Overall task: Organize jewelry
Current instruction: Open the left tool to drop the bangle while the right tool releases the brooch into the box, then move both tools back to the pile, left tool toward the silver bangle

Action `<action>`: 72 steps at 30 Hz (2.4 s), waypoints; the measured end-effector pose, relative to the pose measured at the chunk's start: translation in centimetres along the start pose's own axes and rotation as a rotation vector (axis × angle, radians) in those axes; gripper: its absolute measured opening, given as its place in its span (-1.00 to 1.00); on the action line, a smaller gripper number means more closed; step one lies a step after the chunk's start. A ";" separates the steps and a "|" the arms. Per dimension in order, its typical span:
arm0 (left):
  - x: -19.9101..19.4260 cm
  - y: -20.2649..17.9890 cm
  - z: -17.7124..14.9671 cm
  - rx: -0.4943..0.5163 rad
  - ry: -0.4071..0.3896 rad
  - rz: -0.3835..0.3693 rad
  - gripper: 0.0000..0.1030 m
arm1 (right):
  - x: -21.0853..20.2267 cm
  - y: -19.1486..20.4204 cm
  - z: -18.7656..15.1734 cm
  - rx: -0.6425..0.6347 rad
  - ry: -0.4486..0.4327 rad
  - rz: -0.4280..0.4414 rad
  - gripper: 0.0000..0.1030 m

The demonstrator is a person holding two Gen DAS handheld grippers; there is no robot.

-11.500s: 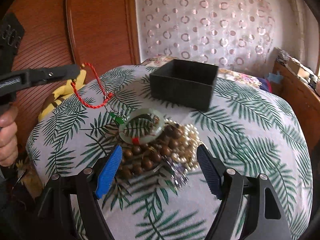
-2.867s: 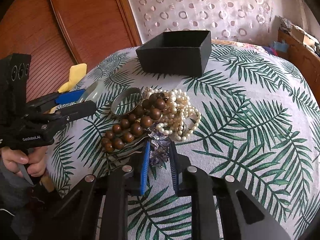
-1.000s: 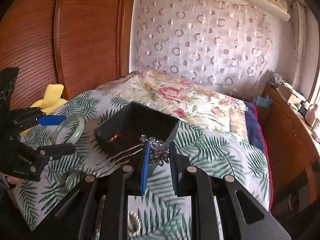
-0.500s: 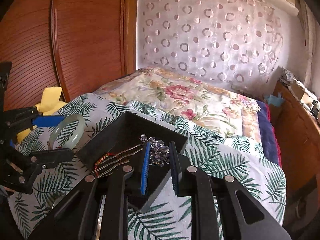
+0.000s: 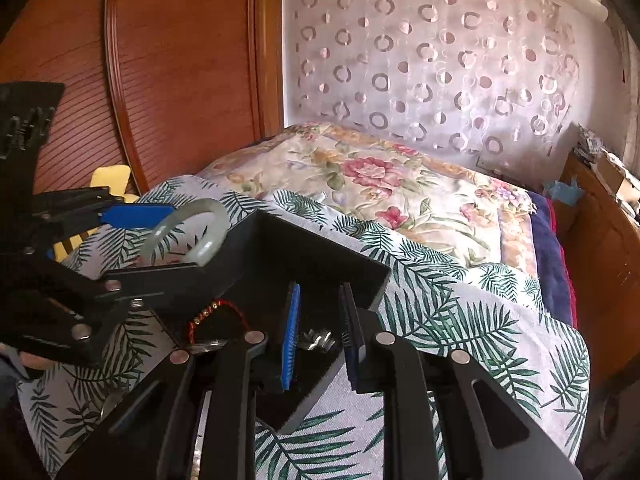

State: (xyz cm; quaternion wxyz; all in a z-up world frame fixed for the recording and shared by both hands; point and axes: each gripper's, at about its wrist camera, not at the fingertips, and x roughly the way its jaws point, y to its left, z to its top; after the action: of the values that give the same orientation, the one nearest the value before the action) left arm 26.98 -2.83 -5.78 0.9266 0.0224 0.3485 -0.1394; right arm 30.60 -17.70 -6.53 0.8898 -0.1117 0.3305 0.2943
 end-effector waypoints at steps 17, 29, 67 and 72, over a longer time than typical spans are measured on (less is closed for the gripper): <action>2.4 -1.0 0.4 -0.005 0.031 -0.007 0.49 | -3.8 -0.6 -3.3 0.075 -0.010 -0.022 -0.55; -1.6 -0.7 -1.2 -0.021 -0.032 0.009 0.74 | -6.5 1.2 -6.5 0.115 -0.012 -0.034 -0.55; -10.8 0.4 -14.6 -0.090 0.002 0.009 0.81 | -5.9 6.8 -13.8 0.064 0.153 -0.041 -0.55; -10.7 0.0 -14.7 -0.083 0.004 0.003 0.81 | -7.2 6.3 -13.7 0.079 0.121 -0.024 -0.90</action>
State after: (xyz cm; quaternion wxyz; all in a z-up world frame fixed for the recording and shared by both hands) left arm 9.90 1.79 -9.91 0.9262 -0.0151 0.3560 -0.1233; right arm 15.31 -21.30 -12.18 0.8754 -0.0980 0.3937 0.2630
